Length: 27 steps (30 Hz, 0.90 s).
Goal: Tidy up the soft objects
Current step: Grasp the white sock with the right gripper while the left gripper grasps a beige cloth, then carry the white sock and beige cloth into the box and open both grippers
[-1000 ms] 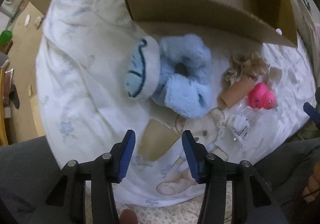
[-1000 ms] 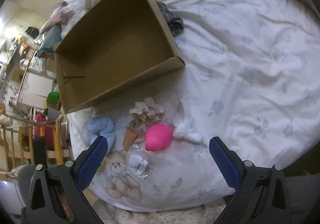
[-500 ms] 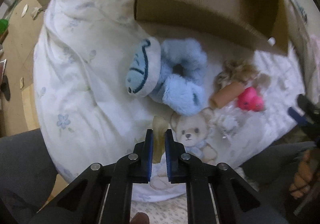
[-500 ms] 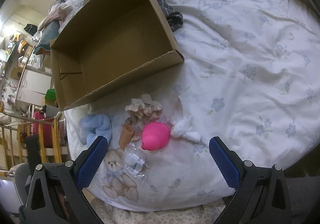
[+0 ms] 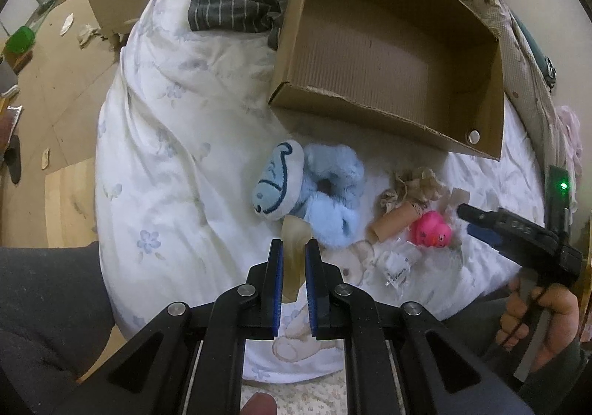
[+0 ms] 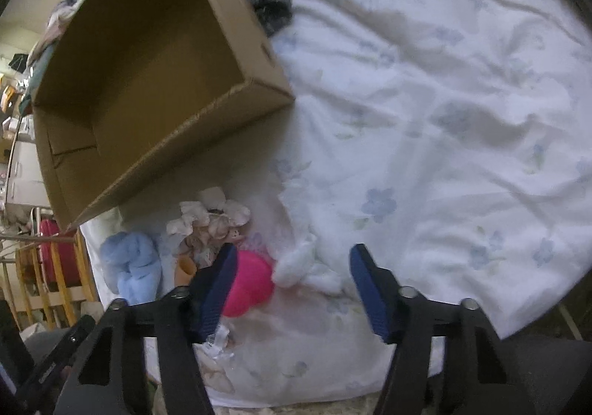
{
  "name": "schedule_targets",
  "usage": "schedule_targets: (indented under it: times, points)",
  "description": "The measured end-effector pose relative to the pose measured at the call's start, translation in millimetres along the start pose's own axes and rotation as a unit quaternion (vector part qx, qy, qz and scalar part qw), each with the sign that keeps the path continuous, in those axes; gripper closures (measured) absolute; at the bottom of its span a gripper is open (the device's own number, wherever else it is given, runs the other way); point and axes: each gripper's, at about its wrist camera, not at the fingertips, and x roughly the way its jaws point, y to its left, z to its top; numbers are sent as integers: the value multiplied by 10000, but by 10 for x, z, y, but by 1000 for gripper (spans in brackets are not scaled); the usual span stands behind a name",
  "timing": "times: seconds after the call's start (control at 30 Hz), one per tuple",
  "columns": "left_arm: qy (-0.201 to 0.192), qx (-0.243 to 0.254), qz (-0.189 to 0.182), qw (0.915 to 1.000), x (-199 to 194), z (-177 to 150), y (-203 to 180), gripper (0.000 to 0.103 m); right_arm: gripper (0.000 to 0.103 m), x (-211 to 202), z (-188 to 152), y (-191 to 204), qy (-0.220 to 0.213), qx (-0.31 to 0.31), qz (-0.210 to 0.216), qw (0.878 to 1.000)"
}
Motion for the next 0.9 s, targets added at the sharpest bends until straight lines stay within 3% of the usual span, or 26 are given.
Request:
schedule_targets:
  times: [0.1,0.2,0.23,0.27,0.63,0.9]
  points:
    - [-31,18,48,10000,26,9,-17,93,41,144,15,52,132,-123,-85,9998]
    - [-68,7,97,9999,15,27,2,93,58,241,-15,63,233,-222,-215,9993]
    - [-77,-3,95,9999,12,30,9,93,72,254,0,59,226,-261,-263,9991]
    - [-83,-9,92,9999,9,33,8,93,77,266,2,60,217,-309,-275,9989]
    - [-420,-86,121,9990,-95,27,21,93,79,-192,-81,-36,-505,-341,68,9981]
    - [-715,-92,290,9970,-163,13,28,93,79,-636,-204,236,-1196,-849,537,9877]
